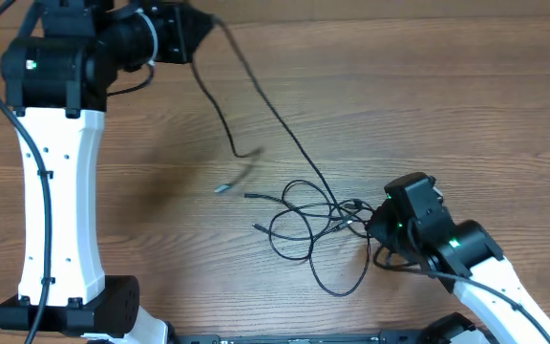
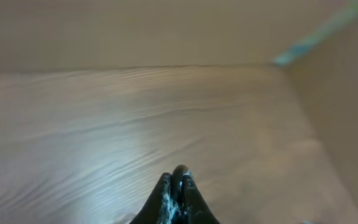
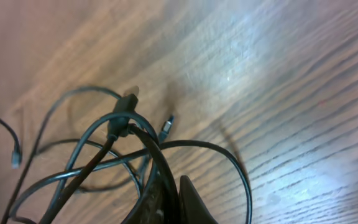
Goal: Untangle cables
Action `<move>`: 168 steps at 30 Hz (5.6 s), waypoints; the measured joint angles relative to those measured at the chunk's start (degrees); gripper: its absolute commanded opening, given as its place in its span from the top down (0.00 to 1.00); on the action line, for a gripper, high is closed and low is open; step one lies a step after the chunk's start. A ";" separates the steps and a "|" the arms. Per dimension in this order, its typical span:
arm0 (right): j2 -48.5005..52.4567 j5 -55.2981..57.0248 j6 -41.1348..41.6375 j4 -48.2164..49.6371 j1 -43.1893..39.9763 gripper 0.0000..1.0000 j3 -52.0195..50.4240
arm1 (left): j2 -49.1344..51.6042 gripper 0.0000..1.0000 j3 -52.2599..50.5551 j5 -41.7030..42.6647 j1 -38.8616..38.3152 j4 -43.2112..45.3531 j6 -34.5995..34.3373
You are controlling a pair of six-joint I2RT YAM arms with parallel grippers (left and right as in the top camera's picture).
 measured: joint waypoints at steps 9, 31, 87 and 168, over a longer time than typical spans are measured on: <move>-10.78 5.16 0.76 -4.28 -0.74 0.96 0.00 | 0.00 0.96 -0.02 -17.33 3.04 -6.16 -5.33; -20.33 6.54 -4.13 8.13 -6.34 0.71 -0.02 | 0.00 0.96 0.00 -21.07 5.70 -13.97 -1.46; 30.53 -33.38 -34.67 42.05 -6.43 0.22 -0.04 | 0.00 0.00 -36.81 -8.17 -5.64 -2.82 7.28; 4.55 -59.74 -14.91 70.18 -12.44 0.96 0.68 | 0.00 0.00 -38.01 35.85 -13.55 0.37 46.25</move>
